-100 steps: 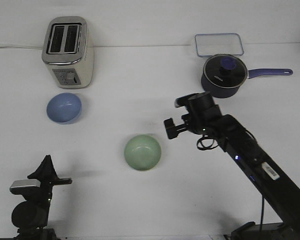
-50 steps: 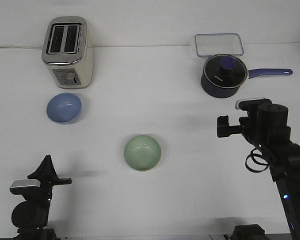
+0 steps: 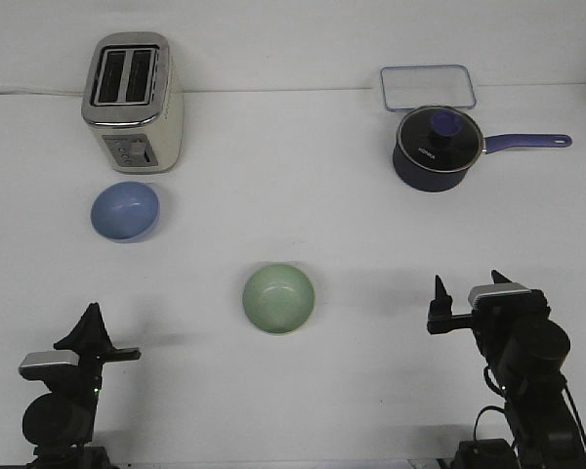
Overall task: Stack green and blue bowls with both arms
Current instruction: 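Open the right gripper and retract it back to rest, then move the left gripper forward and grasp the light blue bowl's rim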
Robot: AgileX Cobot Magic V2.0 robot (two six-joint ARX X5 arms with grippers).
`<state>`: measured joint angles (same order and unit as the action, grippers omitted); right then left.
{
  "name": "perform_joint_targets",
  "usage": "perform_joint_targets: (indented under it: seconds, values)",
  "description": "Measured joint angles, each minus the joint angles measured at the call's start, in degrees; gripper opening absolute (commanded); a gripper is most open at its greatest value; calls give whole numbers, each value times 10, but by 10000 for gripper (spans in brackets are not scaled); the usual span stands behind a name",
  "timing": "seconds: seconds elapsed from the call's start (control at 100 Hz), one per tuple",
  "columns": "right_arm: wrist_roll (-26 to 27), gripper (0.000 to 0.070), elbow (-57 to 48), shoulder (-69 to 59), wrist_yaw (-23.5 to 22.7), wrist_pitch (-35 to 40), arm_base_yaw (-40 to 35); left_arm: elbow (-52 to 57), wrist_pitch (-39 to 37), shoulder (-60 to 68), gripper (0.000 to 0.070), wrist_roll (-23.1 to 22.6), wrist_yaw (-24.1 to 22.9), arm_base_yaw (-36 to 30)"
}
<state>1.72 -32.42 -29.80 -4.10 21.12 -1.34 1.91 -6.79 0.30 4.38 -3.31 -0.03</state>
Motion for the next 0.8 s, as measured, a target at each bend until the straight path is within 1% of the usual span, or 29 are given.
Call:
perform_joint_targets:
  seconds: [0.24,0.67,0.8]
  values:
    - [1,656,6,59,12,-8,-1,0,0,0,16,0,0,0]
    - [0,656,6,60,13,-6,-1,2,0,0,16,0,0,0]
    - [0,656,6,60,13,-6,-1,43,16,6,16,9,0,0]
